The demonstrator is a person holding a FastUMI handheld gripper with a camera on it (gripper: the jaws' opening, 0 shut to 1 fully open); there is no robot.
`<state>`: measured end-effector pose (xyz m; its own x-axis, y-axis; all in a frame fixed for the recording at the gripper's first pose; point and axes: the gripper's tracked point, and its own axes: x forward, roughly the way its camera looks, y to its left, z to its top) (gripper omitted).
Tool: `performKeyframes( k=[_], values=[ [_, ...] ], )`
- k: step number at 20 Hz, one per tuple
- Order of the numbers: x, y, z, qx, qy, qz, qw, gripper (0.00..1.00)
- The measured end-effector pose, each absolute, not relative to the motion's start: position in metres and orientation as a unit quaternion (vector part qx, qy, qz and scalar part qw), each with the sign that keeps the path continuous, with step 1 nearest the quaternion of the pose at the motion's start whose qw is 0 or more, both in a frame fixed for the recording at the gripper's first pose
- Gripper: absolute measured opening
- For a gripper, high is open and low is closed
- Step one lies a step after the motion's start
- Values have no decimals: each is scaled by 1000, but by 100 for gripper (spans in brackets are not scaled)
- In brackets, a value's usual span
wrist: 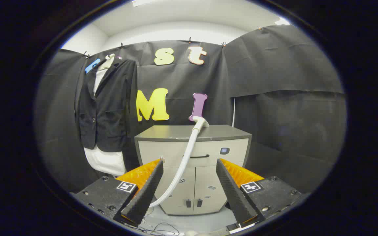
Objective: Iron the clothes twice with a garment steamer, once on the left side and once on the right side.
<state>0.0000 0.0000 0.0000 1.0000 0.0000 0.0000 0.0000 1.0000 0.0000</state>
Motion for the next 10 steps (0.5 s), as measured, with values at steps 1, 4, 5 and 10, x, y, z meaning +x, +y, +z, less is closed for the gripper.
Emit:
performKeyframes(
  k=[1,4,5,10],
  values=[
    [-3,1,0,-1,-1,-1,1000,100],
    [-7,4,3,-2,-6,-4,1000,100],
    [-7,6,4,-2,-8,-3,1000,100],
    [-5,16,0,0,-1,2,1000,100]
  ],
)
